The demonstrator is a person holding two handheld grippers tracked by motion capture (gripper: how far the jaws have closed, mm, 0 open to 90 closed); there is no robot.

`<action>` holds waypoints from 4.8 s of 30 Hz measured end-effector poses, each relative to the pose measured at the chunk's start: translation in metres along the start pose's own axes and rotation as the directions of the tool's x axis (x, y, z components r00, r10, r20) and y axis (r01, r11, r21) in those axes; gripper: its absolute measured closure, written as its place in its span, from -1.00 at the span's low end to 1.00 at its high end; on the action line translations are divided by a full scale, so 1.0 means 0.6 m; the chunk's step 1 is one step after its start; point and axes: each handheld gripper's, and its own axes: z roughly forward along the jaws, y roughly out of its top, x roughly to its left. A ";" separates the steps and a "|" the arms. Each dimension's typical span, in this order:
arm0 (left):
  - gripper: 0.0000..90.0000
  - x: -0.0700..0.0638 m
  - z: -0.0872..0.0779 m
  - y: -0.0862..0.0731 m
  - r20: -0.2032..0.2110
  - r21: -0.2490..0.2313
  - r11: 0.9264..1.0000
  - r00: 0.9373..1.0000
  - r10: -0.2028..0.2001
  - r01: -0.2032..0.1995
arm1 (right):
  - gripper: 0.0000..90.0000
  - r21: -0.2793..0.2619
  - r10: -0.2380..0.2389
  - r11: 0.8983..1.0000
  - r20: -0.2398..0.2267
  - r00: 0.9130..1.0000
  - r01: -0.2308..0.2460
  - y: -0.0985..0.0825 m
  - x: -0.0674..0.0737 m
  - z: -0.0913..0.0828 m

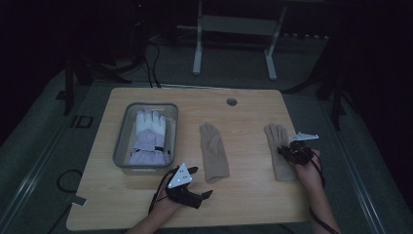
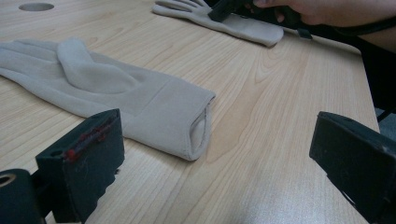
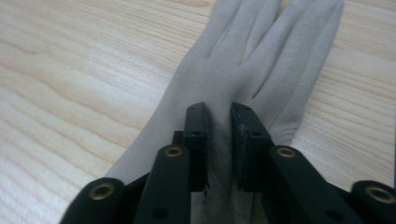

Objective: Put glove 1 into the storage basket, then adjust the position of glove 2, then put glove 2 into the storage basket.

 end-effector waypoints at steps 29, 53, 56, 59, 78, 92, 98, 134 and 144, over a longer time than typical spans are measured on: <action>-0.93 -0.001 -0.001 0.000 -0.007 -0.003 1.000 1.000 0.002 -0.002 | 0.82 -0.182 0.140 0.971 -0.096 0.985 -0.156 0.150 0.188 -0.059; -0.93 -0.002 -0.002 0.000 -0.012 -0.009 1.000 1.000 0.009 -0.010 | 0.81 -0.062 0.054 0.996 -0.146 0.988 -0.064 0.171 0.358 0.065; -0.93 -0.002 -0.002 0.000 -0.010 -0.006 1.000 1.000 0.010 -0.010 | 0.81 -0.023 0.076 0.997 -0.152 0.985 -0.080 0.160 0.353 0.088; -0.94 -0.002 -0.002 0.000 -0.010 -0.008 1.000 1.000 0.008 -0.008 | 0.78 -0.012 0.087 0.996 -0.164 0.983 -0.090 0.152 0.354 0.099; -0.94 0.001 -0.001 0.000 0.002 -0.007 1.000 1.000 -0.006 0.006 | 0.46 -0.032 0.043 0.998 -0.136 0.990 -0.047 0.132 0.349 0.104; -0.93 0.001 0.000 0.000 0.012 0.002 1.000 1.000 -0.002 0.002 | 0.42 -0.006 0.080 0.997 -0.072 0.994 -0.081 0.110 0.276 0.078; -0.93 0.002 0.002 0.001 0.005 0.016 1.000 1.000 -0.009 0.009 | 0.30 -0.011 0.106 0.994 -0.086 0.991 -0.108 0.108 0.259 0.069; -0.93 -0.007 0.040 0.046 0.019 0.138 0.989 0.998 0.054 -0.056 | -0.76 -0.142 0.056 0.985 -0.273 0.960 -0.098 0.115 0.168 -0.035; -0.93 0.002 0.086 0.083 0.071 0.170 0.980 0.993 0.093 -0.104 | -0.75 -0.149 0.060 0.983 -0.289 0.956 -0.107 0.148 0.155 -0.025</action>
